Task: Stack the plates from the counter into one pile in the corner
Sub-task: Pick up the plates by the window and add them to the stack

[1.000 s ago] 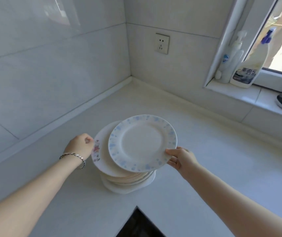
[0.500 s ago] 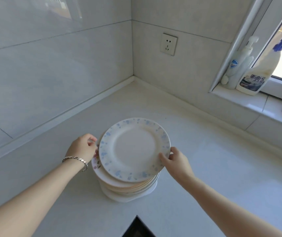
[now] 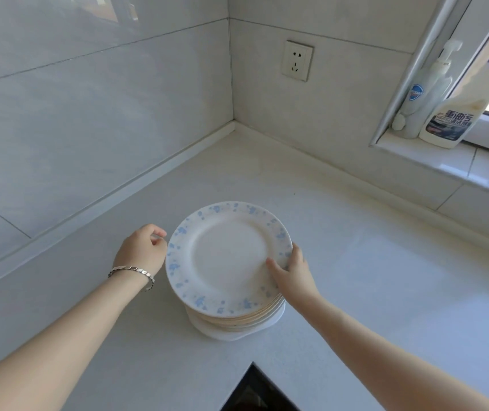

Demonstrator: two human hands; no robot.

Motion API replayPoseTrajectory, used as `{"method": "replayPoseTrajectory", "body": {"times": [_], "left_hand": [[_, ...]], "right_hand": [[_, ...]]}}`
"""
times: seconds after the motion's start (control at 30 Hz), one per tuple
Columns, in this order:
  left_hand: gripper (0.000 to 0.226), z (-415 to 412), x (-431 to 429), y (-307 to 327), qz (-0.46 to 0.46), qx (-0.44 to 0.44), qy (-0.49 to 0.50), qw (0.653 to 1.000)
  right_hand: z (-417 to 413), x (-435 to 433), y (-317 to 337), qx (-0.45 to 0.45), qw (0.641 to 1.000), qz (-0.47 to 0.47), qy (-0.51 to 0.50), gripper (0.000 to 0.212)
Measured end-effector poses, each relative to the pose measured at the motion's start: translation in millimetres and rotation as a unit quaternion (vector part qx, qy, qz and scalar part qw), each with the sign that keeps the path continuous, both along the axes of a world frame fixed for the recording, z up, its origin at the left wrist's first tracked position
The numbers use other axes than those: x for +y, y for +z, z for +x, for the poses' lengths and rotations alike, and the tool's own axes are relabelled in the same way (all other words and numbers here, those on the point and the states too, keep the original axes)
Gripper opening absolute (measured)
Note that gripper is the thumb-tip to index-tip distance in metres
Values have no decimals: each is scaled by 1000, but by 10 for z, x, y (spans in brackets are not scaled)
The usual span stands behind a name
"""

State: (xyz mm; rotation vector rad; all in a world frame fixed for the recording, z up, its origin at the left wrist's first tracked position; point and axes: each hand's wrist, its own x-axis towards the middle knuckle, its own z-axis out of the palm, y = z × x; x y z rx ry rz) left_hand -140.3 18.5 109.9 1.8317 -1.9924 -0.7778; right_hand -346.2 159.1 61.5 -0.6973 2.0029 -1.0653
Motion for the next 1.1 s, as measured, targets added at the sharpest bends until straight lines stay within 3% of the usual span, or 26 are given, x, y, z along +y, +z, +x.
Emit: {"method": "replayPoseTrajectory", "body": {"times": [0.17, 0.3, 0.4, 0.57, 0.63, 0.83, 1.0, 1.1], "left_hand": [[21, -86, 52, 44, -12, -13, -29, 999], [24, -465, 223, 112, -21, -22, -100, 995], [22, -881, 424, 142, -29, -26, -187, 982], [16, -1773, 960, 25, 21, -68, -380, 922], [17, -2122, 1234, -92, 38, -108, -442, 890], [15, -3048, 2390, -420, 66, -185, -562, 803], [25, -3619, 3536, -641, 92, -195, -615, 758], [19, -3905, 4247, -787, 100, -187, -621, 754]], "right_hand": [[-96, -3, 50, -7, 999, 21, 30, 58], [-350, 137, 158, 7, 999, 40, 23, 37], [-671, 399, 138, 3, 992, 125, 26, 24], [-1207, 1304, 27, 54, 958, 276, 58, 35], [-1378, 1747, 9, 72, 950, 304, 29, 38], [-1783, 3389, -8, 19, 942, 316, -116, 34], [-2010, 4837, -203, -48, 920, 298, -249, 19], [-2117, 5730, -325, -54, 895, 275, -346, 17]]}}
